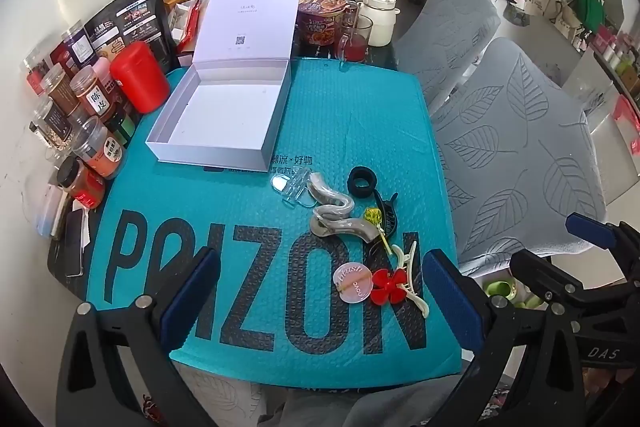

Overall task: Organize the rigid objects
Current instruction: 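Move both tools toward the items on the teal table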

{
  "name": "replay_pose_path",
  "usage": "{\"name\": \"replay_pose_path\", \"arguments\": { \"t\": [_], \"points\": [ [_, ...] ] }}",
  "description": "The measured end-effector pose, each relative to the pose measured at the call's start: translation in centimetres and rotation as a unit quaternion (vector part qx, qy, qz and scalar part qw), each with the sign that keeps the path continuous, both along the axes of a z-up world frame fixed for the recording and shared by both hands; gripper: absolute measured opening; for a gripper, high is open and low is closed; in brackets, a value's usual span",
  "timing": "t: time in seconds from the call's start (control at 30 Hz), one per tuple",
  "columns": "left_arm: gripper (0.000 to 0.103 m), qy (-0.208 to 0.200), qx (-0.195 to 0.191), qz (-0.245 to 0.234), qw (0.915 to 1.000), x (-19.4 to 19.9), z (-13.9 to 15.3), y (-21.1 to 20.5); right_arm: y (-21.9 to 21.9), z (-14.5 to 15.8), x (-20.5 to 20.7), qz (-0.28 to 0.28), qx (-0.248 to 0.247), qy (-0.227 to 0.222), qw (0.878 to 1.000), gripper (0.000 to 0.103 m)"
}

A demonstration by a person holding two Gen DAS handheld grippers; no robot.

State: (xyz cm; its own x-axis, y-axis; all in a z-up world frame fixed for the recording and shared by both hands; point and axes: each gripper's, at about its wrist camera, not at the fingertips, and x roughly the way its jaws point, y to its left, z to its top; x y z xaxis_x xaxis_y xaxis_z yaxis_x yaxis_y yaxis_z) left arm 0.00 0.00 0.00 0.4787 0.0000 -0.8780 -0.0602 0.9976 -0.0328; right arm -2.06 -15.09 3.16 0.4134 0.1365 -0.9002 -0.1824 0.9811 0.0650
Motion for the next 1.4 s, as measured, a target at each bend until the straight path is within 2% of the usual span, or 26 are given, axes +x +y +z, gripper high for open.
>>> {"name": "replay_pose_path", "arguments": {
  "t": [0.6,1.4],
  "points": [
    [0.103,-0.006,-0.004,0.006,1.0000,0.1,0.0,0.4,0.4,-0.1,0.3,0.005,-0.005,0.002,1.000,0.103],
    [0.103,0.031,0.008,0.018,0.9993,-0.6,-0.8,0.0,-0.6,-0.8,-0.2,0.012,-0.001,0.017,1.000,0.103]
  ]
}}
